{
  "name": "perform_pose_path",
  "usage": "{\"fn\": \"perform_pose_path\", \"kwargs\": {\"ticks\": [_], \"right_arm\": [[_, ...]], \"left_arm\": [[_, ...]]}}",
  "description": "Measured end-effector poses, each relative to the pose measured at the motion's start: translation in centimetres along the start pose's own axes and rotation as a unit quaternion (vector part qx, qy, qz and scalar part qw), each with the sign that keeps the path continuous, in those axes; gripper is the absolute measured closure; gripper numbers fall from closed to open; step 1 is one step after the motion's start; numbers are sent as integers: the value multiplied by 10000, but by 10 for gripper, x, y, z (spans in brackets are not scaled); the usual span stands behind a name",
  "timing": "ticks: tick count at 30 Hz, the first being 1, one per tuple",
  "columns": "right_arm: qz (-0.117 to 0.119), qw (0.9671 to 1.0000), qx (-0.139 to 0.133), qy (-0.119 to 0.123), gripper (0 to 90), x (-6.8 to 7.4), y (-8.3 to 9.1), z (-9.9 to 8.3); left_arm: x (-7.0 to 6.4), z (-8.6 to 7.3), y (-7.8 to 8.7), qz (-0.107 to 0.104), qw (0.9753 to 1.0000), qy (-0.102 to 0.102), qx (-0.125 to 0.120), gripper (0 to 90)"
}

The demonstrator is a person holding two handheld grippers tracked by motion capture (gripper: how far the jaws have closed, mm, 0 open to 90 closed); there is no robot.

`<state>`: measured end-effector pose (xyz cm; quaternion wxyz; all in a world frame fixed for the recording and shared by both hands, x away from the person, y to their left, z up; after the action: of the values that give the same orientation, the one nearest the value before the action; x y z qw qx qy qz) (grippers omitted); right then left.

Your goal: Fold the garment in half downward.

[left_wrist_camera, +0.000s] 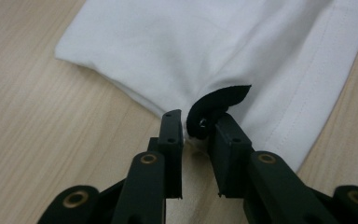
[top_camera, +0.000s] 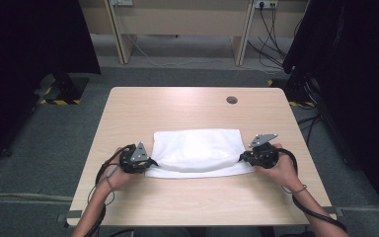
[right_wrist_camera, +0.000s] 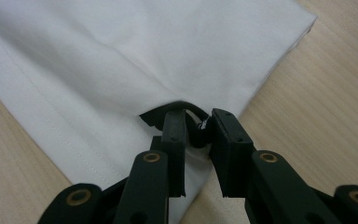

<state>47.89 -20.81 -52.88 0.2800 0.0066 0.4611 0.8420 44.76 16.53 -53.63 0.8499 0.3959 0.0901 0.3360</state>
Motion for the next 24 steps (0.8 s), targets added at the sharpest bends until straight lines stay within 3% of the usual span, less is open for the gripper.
{"fn": "perform_pose_path", "kwargs": {"ticks": [9, 13, 15, 19, 22, 24], "right_arm": [[-20, 9994, -36, 336, 613, 5, 19, 0], [-118, 9985, -31, 527, 595, 3, 22, 5], [-172, 9972, 78, 726, 595, 3, 18, 6], [-17, 9956, 157, 919, 593, 11, 9, 9], [121, 9968, 38, 794, 636, 13, 7, 14], [193, 9967, 173, 765, 688, 13, 4, 11]], "left_arm": [[-5, 7, 16, 77, 9996, -240, -105, 563], [-4, 13, 12, 112, 9991, -407, -26, 534], [-5, 14, 8, 47, 9988, -481, 49, 532], [-8, 14, 1, -93, 9982, -570, 136, 542], [-12, 15, -1, -247, 9972, -668, 216, 590], [-13, 16, -3, -320, 9967, -705, 225, 640]]}}
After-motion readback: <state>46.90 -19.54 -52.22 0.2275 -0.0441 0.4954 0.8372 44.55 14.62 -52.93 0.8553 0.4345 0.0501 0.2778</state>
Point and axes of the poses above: each handheld gripper's, and its own axes: y roughly backward along the jaws, z roughly out of its top, x roughly to its left, the point moved 9 cm from there along -y, roughly forward along the jaws, and after that the axes turned 12 degrees about y, right-handed, at the moved point
